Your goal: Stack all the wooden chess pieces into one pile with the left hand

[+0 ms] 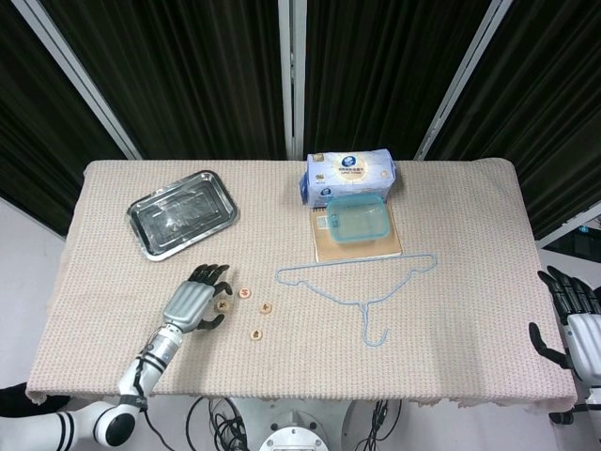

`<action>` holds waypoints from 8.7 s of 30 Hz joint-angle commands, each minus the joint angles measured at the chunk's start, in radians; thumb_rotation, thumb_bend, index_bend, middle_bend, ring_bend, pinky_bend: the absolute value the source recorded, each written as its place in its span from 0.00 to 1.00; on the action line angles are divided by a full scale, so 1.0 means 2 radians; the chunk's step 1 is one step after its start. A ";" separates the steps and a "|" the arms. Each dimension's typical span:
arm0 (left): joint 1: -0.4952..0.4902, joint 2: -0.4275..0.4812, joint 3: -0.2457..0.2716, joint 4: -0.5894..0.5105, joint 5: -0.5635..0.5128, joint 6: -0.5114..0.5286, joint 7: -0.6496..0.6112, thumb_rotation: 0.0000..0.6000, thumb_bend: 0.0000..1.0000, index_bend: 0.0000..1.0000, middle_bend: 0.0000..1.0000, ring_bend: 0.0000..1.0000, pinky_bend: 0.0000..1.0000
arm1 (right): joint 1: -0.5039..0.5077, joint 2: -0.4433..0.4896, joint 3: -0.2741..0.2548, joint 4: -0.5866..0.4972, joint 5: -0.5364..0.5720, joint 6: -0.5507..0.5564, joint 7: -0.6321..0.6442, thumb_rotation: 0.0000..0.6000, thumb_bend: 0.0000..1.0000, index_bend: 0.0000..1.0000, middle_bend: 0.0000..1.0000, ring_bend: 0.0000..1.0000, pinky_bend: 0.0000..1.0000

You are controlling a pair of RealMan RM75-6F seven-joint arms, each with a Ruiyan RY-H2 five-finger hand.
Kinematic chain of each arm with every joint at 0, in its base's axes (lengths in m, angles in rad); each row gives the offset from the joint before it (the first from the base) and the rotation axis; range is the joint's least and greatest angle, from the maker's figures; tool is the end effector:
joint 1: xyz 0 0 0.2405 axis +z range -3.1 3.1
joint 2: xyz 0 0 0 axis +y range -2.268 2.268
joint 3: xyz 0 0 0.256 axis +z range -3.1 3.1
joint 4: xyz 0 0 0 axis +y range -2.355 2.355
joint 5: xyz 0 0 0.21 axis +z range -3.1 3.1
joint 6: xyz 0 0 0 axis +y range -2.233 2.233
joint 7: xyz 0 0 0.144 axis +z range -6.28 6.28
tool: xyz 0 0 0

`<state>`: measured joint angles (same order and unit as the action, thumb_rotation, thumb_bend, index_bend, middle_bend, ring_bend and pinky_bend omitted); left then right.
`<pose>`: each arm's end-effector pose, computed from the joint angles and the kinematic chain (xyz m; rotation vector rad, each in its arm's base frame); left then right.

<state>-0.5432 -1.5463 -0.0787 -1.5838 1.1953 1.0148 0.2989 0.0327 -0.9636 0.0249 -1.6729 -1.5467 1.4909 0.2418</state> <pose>-0.1898 0.2734 -0.0289 -1.8484 -1.1499 -0.8881 -0.3133 -0.1593 0.1974 1.3449 -1.0444 0.9890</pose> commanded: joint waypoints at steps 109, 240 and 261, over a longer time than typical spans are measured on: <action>-0.103 -0.084 -0.039 0.016 -0.187 0.027 0.193 1.00 0.28 0.44 0.06 0.00 0.00 | 0.001 0.006 0.002 0.009 0.003 -0.002 0.024 1.00 0.41 0.00 0.00 0.00 0.00; -0.024 -0.013 0.008 -0.085 -0.122 0.082 0.180 1.00 0.31 0.40 0.09 0.00 0.00 | 0.006 -0.002 0.000 -0.002 0.008 -0.015 -0.013 1.00 0.41 0.00 0.00 0.00 0.00; -0.033 -0.021 0.002 -0.102 -0.096 0.078 0.175 1.00 0.31 0.27 0.09 0.00 0.00 | 0.005 -0.001 0.001 -0.002 0.009 -0.014 -0.010 1.00 0.41 0.00 0.00 0.00 0.00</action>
<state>-0.6017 -1.5813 -0.0704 -1.7842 1.0085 1.1751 0.6388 0.0431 -0.9659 0.0269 -1.6764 -1.5295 1.4636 0.2219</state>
